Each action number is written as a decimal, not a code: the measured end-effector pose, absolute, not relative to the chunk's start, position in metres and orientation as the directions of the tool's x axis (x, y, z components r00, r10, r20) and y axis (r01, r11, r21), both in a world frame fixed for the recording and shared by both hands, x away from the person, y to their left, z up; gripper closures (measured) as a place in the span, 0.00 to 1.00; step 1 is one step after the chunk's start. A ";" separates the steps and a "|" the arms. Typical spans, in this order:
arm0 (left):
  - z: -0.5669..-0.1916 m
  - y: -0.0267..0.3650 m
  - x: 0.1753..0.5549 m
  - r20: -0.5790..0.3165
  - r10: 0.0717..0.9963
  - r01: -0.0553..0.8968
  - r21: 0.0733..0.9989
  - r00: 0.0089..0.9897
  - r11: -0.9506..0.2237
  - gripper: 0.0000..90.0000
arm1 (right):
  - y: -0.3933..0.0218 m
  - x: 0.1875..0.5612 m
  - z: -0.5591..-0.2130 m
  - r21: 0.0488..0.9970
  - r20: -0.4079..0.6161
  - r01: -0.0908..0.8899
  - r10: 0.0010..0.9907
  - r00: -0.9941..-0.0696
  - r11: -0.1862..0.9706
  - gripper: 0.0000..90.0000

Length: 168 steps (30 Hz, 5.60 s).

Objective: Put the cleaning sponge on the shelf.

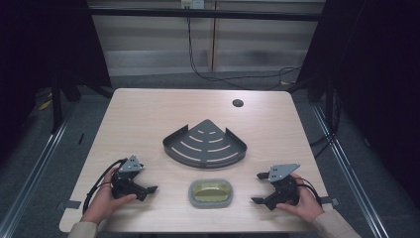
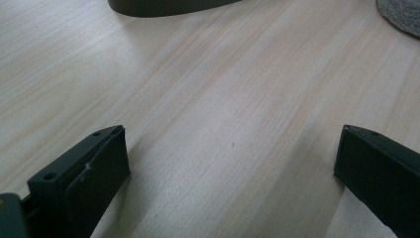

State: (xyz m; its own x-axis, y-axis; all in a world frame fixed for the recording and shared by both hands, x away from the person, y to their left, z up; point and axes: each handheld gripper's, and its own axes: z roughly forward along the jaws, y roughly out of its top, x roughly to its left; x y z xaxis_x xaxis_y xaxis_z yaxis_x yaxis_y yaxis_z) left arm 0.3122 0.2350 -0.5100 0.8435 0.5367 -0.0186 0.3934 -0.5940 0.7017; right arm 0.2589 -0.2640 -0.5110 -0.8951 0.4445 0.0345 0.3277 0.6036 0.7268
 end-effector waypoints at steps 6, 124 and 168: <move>-0.510 0.235 0.312 -0.021 0.536 0.394 0.702 0.844 -0.593 0.00 | -0.262 0.259 -0.510 0.716 0.035 0.346 0.464 -0.885 0.606 0.13; -0.510 0.235 0.312 -0.021 0.536 0.395 0.701 0.844 -0.594 0.00 | -0.071 0.304 -0.431 0.156 0.130 0.177 0.158 -0.979 0.972 0.77; -0.510 0.235 0.312 -0.023 0.540 0.397 0.704 0.842 -0.589 0.00 | -0.098 0.337 -0.363 0.156 0.123 0.276 0.258 -0.958 0.949 0.78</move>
State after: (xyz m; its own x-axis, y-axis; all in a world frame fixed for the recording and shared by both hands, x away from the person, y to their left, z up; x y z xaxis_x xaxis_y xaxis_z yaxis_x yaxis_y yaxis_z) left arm 0.3121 0.2348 -0.5101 0.8416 0.5396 -0.0233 0.3971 -0.5890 0.7038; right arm 0.3369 -0.0984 -0.3633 -0.9582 0.2585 0.1230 0.2759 0.9485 0.1557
